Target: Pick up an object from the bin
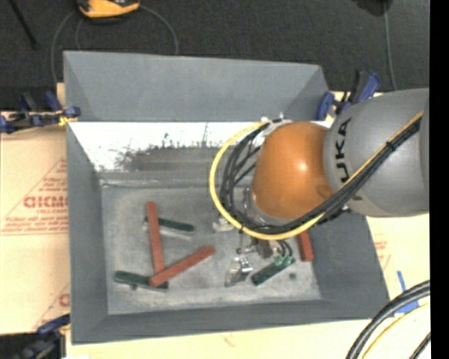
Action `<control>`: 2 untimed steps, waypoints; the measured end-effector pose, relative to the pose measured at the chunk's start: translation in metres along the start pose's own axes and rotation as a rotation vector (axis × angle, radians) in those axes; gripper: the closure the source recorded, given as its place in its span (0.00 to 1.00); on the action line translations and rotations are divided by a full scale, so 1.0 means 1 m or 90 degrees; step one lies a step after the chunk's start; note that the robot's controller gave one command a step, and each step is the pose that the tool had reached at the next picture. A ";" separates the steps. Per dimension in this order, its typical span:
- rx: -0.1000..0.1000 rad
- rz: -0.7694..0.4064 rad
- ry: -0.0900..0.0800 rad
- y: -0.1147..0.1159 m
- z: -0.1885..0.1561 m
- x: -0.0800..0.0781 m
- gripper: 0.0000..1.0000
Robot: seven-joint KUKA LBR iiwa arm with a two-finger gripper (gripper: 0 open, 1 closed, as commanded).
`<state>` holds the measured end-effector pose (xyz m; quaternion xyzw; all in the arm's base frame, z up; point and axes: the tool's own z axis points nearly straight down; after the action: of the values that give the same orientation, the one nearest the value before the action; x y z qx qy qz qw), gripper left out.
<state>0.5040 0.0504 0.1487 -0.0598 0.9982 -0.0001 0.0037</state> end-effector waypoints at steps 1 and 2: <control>-0.001 0.058 0.002 0.033 0.065 -0.027 1.00; -0.001 0.058 0.002 0.033 0.065 -0.027 1.00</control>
Offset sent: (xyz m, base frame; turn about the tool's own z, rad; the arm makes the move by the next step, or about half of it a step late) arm 0.0000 0.0000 0.0000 0.0000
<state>0.5273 0.0865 0.0842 -0.0144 0.9999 0.0006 0.0022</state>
